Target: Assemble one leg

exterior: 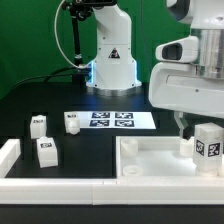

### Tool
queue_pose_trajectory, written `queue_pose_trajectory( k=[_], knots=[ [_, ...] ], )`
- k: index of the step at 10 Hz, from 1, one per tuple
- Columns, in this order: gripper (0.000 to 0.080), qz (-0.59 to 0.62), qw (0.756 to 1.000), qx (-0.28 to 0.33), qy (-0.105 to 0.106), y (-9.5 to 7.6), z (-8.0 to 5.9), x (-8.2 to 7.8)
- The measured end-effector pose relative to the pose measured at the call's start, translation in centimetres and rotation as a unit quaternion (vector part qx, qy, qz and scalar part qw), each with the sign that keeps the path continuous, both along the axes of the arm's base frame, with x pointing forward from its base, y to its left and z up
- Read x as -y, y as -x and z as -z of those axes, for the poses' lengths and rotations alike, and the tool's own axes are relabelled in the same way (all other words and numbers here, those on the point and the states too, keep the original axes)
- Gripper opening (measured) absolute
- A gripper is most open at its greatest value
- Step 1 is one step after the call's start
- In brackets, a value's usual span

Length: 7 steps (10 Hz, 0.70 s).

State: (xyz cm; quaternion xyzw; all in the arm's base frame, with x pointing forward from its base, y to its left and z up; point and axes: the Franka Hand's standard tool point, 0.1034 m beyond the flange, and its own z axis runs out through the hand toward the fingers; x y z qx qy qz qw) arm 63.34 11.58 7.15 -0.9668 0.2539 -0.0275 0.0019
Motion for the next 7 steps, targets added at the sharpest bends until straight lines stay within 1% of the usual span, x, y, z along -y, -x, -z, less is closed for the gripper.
queue_pose_trajectory(
  k=[1,2,3,4,6,7],
  knots=[
    [0.0648,-0.022,1.0,0.0,0.001,-0.01,0.0,0.03],
    [0.0649,-0.071,0.997,-0.001,0.005,-0.02,0.02,0.12],
    [0.0649,-0.157,0.988,0.0,0.011,-0.21,-0.11,0.11],
    [0.0649,-0.234,0.972,0.003,0.013,-0.26,-0.22,-0.48],
    [0.0649,-0.243,0.97,0.004,0.013,-0.29,-0.23,-0.53],
    [0.0522,-0.23,0.973,0.004,0.012,-0.28,-0.21,-0.54]
  ],
)
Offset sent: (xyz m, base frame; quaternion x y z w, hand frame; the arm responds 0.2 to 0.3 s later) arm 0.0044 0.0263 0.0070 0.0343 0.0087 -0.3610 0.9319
